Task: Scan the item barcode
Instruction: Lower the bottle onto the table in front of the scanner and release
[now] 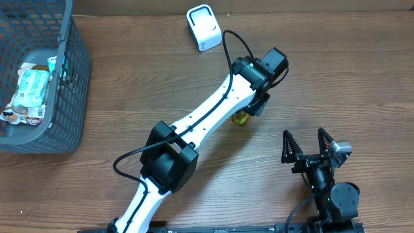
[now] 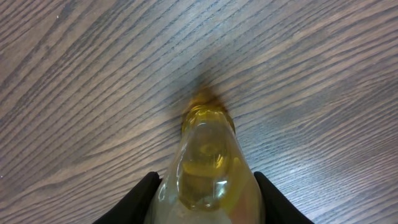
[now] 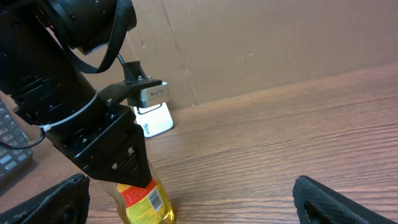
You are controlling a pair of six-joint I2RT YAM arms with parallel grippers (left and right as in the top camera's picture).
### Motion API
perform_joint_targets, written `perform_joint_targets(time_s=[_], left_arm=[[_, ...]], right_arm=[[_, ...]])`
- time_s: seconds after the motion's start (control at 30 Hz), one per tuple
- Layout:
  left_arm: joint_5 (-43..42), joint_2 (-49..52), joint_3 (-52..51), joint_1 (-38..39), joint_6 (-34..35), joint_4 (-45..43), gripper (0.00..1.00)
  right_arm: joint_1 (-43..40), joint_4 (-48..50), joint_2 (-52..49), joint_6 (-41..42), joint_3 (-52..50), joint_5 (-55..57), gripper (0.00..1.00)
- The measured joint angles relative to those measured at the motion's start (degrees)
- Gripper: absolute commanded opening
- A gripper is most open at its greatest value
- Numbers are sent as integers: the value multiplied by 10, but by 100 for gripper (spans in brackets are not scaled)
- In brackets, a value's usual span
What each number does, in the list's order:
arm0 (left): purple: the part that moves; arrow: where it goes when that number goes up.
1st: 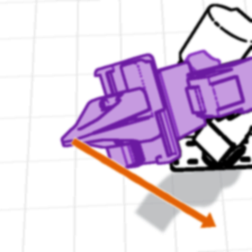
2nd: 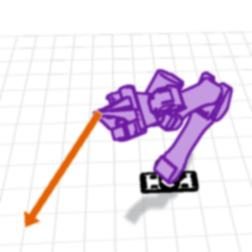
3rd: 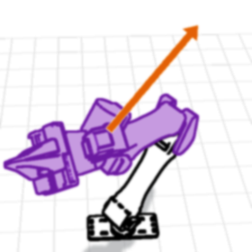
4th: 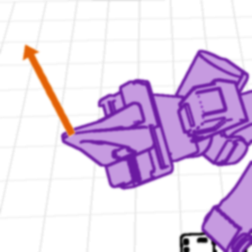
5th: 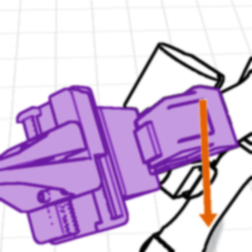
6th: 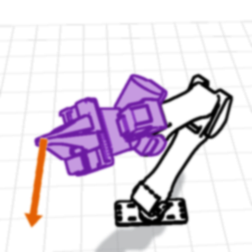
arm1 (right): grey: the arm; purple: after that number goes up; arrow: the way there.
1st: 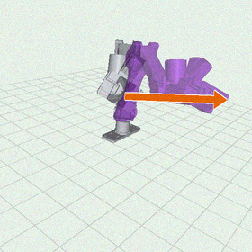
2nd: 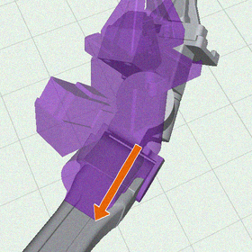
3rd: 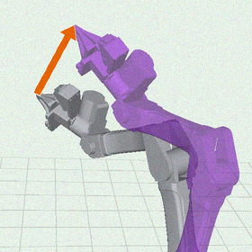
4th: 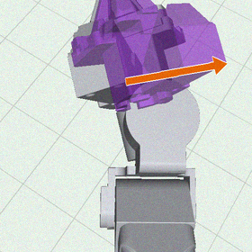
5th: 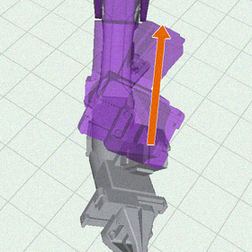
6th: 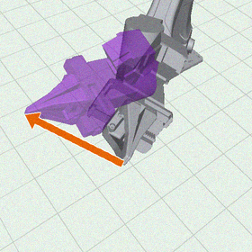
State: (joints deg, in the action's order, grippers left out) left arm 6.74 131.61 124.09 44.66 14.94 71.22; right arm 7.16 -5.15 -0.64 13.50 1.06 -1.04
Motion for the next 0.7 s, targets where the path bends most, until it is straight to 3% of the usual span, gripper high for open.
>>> perform_joint_targets(time_s=[0.5, 0.7], left_arm=[[-1, 0, 0, 0, 2, -1, 61], [-1, 0, 0, 0, 3, -1, 82]], right_arm=[[0, 0, 0, 0, 0, 0, 100], [0, 0, 0, 0, 0, 0, 100]])
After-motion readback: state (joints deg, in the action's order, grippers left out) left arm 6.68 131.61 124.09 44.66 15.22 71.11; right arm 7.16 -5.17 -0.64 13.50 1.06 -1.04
